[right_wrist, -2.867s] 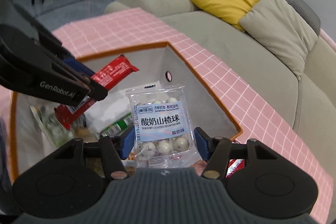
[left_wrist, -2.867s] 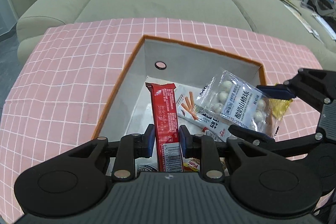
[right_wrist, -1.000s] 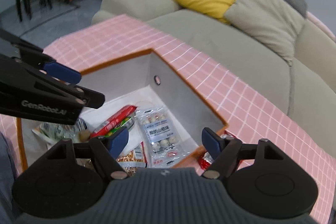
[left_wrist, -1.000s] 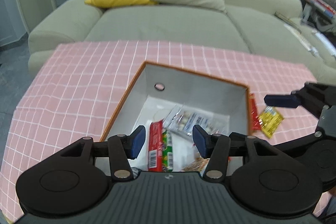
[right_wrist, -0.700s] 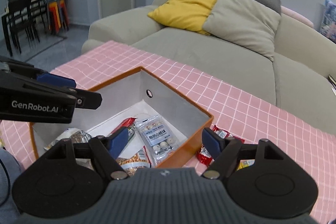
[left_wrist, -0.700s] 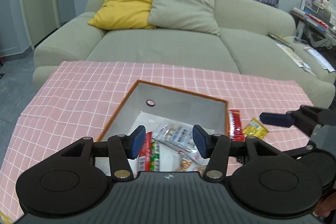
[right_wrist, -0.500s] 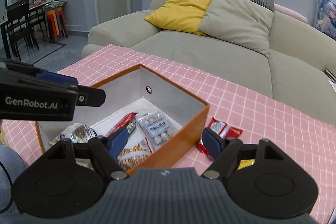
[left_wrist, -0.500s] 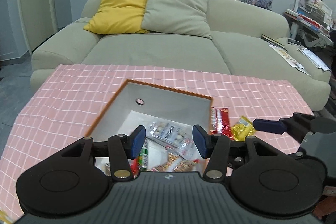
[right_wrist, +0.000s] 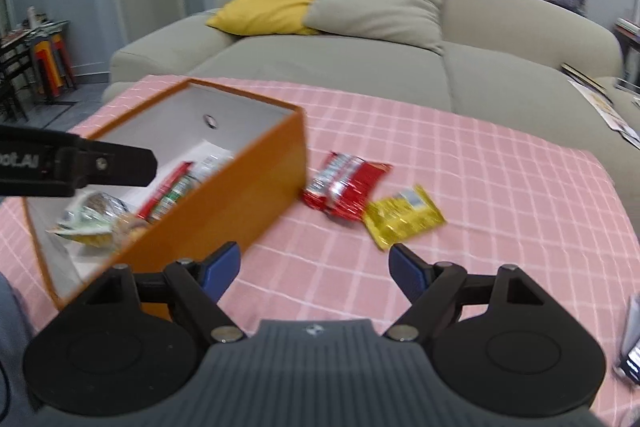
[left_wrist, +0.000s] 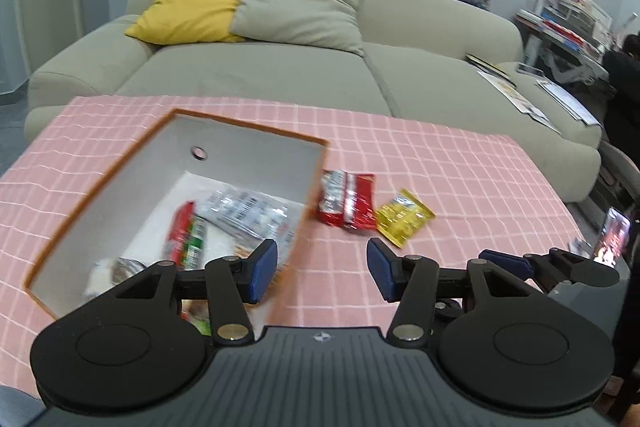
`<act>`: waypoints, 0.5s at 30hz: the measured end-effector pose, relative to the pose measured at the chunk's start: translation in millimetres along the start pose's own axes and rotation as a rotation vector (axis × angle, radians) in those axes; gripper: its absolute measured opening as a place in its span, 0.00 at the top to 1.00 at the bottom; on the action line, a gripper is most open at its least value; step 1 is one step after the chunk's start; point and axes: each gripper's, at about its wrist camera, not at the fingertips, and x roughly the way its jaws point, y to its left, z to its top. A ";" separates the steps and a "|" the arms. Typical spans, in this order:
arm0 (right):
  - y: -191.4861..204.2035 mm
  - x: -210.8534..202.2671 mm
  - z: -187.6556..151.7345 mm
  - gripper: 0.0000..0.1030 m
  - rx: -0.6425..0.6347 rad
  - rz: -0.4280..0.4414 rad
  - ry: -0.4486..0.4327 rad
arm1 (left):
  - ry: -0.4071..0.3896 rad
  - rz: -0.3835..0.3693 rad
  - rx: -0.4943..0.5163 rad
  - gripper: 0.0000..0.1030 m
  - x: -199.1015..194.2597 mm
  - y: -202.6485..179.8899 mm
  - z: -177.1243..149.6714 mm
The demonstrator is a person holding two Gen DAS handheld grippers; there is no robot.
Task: Organize snacks
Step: 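Lower the right tool over the yellow packet and close on it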
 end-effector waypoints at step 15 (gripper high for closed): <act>-51.1 22.8 -29.1 0.24 0.065 -0.088 0.050 | 0.092 -0.047 0.038 0.29 45.1 -41.4 -13.7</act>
